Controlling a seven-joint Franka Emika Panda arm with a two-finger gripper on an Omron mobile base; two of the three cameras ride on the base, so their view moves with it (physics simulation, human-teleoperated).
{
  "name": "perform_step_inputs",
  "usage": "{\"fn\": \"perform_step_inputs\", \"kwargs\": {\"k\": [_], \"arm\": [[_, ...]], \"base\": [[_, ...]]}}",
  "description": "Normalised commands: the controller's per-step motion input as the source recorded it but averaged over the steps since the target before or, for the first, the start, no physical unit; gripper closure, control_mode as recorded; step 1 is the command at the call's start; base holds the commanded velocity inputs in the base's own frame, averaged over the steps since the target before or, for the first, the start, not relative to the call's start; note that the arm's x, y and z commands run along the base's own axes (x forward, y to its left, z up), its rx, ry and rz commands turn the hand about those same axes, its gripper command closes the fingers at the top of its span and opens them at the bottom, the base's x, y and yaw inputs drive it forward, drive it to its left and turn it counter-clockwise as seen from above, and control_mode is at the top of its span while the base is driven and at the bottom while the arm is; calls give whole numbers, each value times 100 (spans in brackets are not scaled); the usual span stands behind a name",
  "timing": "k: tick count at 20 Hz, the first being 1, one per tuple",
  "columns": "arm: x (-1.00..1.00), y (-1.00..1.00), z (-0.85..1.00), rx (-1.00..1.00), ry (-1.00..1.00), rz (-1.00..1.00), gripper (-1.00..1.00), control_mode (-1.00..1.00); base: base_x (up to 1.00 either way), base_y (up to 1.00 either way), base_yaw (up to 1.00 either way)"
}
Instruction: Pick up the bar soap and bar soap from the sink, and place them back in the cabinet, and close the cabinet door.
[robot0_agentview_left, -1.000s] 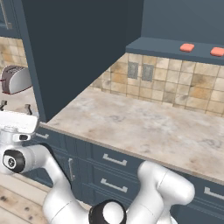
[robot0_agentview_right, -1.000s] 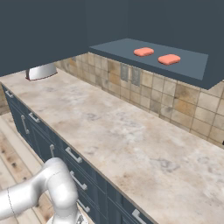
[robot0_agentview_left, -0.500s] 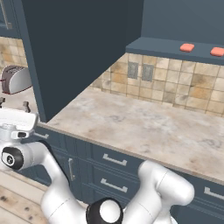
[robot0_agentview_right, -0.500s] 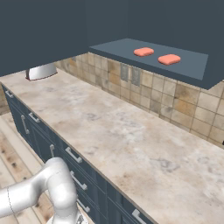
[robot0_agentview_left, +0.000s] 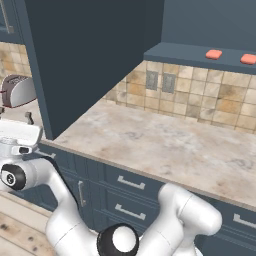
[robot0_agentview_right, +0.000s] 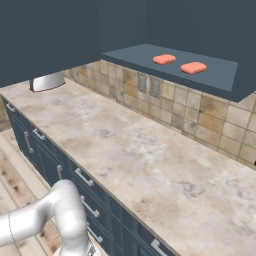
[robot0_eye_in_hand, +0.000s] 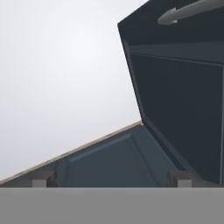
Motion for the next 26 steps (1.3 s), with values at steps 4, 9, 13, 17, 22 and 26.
{"fn": "perform_step_inputs", "kwargs": {"k": [4,9,13,17,22,26], "arm": [[0,0,12,0,-2,0,-100,-100],[0,0,8,0,-3,0,-100,-100],[0,0,7,0,-3,0,-100,-100],[-1,-6,0,0,-5,0,-100,-100],[-2,-15,0,0,-7,0,-100,-100],[-1,-21,2,0,-6,0,-100,-100]], "base": [[0,0,0],[0,0,0],[0,0,0],[0,0,0],[0,0,0],[0,0,0]]}}
